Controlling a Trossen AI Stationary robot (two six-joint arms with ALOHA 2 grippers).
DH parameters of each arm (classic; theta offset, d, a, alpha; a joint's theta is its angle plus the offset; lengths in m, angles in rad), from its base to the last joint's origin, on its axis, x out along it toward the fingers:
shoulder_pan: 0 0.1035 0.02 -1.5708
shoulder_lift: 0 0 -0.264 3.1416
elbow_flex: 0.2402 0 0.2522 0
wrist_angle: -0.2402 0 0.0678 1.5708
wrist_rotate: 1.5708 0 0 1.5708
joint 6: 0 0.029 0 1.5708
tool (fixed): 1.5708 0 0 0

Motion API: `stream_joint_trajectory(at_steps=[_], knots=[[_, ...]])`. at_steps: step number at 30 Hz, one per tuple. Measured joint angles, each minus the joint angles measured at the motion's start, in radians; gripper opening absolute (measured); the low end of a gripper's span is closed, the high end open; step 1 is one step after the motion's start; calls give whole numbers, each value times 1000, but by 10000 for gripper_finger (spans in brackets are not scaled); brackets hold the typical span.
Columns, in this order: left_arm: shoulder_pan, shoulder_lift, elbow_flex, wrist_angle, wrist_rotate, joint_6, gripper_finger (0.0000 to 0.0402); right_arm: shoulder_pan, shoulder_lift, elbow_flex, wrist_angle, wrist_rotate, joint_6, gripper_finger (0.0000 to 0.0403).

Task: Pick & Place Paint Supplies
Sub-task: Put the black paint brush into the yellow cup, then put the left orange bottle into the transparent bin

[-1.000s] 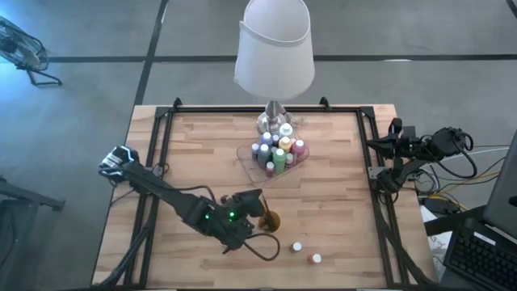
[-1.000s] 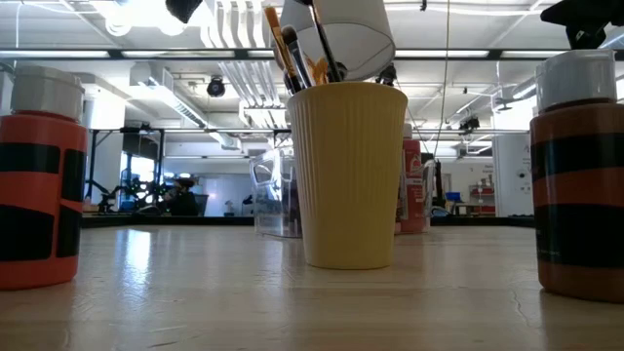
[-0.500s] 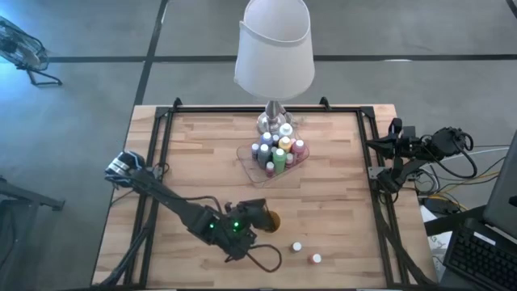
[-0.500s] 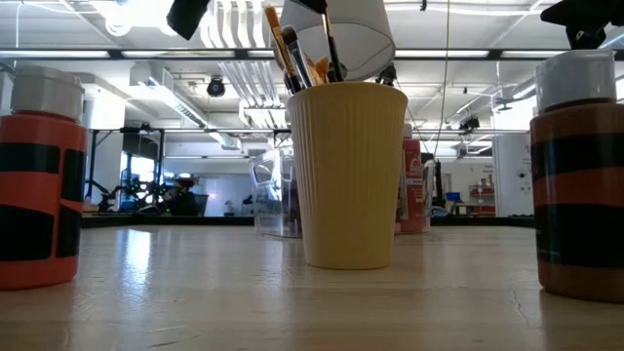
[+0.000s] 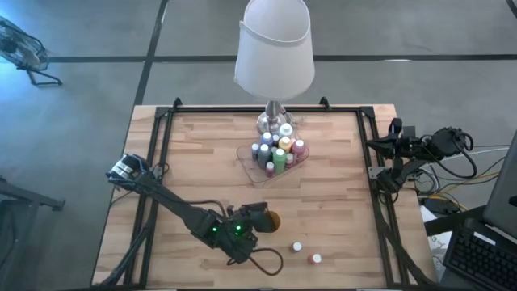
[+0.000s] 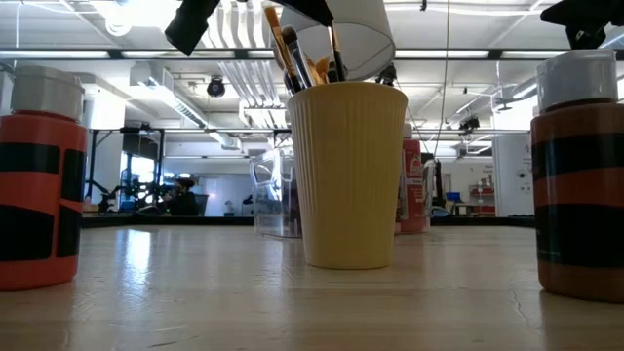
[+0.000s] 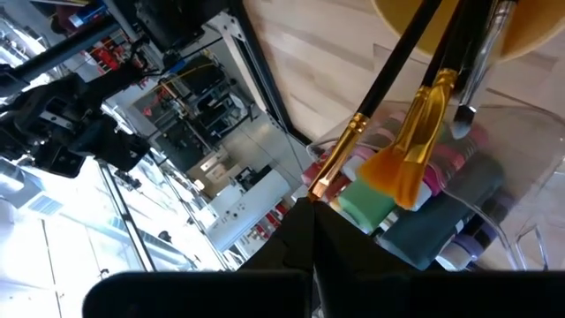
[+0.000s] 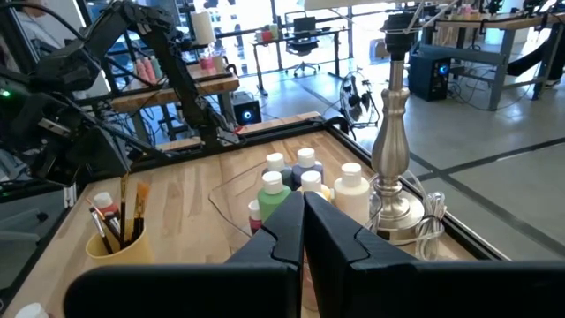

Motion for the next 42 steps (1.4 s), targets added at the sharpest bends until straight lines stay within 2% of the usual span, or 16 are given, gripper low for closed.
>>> stream_joint_trajectory(at_steps=[8, 21, 25, 29, 34, 38, 42], knots=[[-13, 2, 0, -1, 59, -2, 8, 0, 0, 0, 0, 0, 0, 8], [-13, 2, -31, -2, 62, -19, 59, 0, 0, 0, 0, 0, 0, 8], [-20, 1, -28, -3, 18, -65, 82, 0, 0, 0, 0, 0, 0, 8], [-44, -26, 6, -4, 6, -207, 102, 0, 0, 0, 0, 0, 0, 8], [-89, -113, 35, -41, 30, -435, 104, 0, 0, 0, 0, 0, 0, 8], [-113, -222, 35, -92, 146, -686, 104, 0, 0, 0, 0, 0, 0, 8], [-118, -316, 35, -199, 320, -943, 104, 0, 0, 0, 0, 0, 0, 8]])
